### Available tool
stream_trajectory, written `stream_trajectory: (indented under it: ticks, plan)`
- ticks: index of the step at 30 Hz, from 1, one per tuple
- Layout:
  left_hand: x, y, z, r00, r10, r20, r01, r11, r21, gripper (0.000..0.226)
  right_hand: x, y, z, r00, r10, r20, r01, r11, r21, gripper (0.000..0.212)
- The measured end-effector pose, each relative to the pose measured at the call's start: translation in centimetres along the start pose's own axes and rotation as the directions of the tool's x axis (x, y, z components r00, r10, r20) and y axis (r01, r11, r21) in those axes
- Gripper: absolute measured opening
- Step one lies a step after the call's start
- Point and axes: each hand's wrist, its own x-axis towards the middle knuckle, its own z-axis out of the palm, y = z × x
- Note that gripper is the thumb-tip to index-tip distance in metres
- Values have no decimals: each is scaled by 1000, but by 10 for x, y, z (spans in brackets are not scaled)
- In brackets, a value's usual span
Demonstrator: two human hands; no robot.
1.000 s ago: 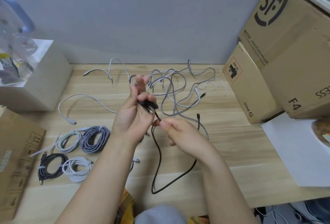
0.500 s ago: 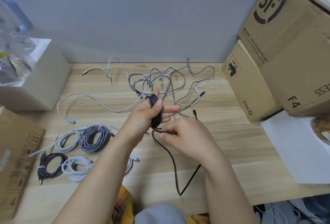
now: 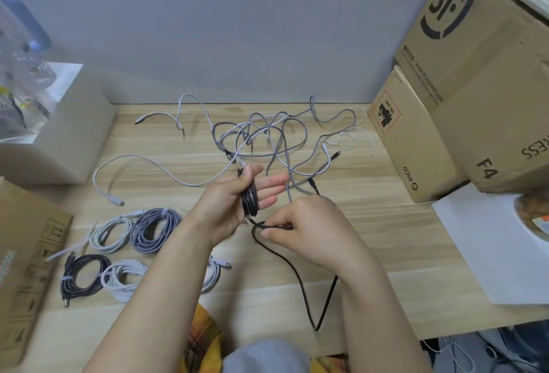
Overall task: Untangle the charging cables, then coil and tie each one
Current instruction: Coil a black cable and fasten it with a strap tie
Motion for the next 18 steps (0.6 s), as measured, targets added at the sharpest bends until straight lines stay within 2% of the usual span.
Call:
stream_trajectory:
  ticks: [3, 6, 7, 10, 12, 14, 16, 18]
  plan:
    - [-3, -2, 3, 996, -63, 63, 54, 988, 145, 22, 0, -3, -1, 1000, 6, 8, -7, 999, 35, 17]
    - [1, -9, 5, 996, -30, 85, -16, 871, 491, 16, 0, -7, -3, 997, 52, -59, -48, 997, 63, 9]
    - [1, -9, 4, 994, -25, 104, -39, 819, 573, 21, 2, -7, -5, 991, 92, -98, -82, 992, 96, 7]
    - [-5, -6, 6, 975, -117, 188, -42, 738, 674, 53, 3, 4, -10, 940, 223, -258, -133, 936, 325, 31]
    - [-9, -5, 8, 946, -200, 256, -20, 751, 660, 62, 3, 11, -13, 917, 260, -302, -103, 886, 452, 38]
    - [-9, -5, 5, 901, -277, 333, 47, 827, 560, 58, 4, 15, -10, 919, 272, -286, -72, 828, 557, 34]
    - [-8, -2, 1, 829, -349, 437, 141, 886, 441, 53, 7, 19, -7, 919, 273, -283, -33, 771, 636, 29]
    - [-8, 1, -4, 740, -339, 581, 200, 936, 291, 49, 9, 23, -5, 924, 250, -288, 20, 722, 692, 24]
